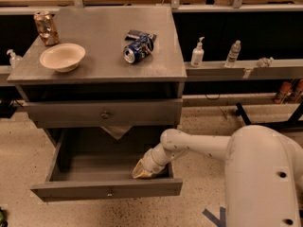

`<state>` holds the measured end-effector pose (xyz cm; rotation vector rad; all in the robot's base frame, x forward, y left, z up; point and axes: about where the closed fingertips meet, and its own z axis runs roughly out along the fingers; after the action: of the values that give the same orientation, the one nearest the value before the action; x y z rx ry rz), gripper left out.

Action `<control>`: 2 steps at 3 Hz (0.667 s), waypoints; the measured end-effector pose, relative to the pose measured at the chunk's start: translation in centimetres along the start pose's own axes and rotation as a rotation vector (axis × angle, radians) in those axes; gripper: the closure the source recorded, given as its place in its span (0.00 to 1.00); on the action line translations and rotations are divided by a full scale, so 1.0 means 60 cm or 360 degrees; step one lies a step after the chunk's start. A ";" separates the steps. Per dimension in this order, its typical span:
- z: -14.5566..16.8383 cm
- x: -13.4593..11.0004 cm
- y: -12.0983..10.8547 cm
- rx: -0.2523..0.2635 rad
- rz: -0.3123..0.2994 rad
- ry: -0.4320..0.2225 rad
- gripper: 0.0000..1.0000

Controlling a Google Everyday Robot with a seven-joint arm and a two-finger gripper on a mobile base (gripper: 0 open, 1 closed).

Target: Open middle drawer

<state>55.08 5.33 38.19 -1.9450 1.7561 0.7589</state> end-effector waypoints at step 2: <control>-0.032 0.000 0.035 0.0008 -0.0024 -0.0158 1.00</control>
Offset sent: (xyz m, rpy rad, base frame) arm -0.0532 -0.0523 0.0564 0.1665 -0.0028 0.0423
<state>53.23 3.87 39.75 -1.8817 1.6812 0.8302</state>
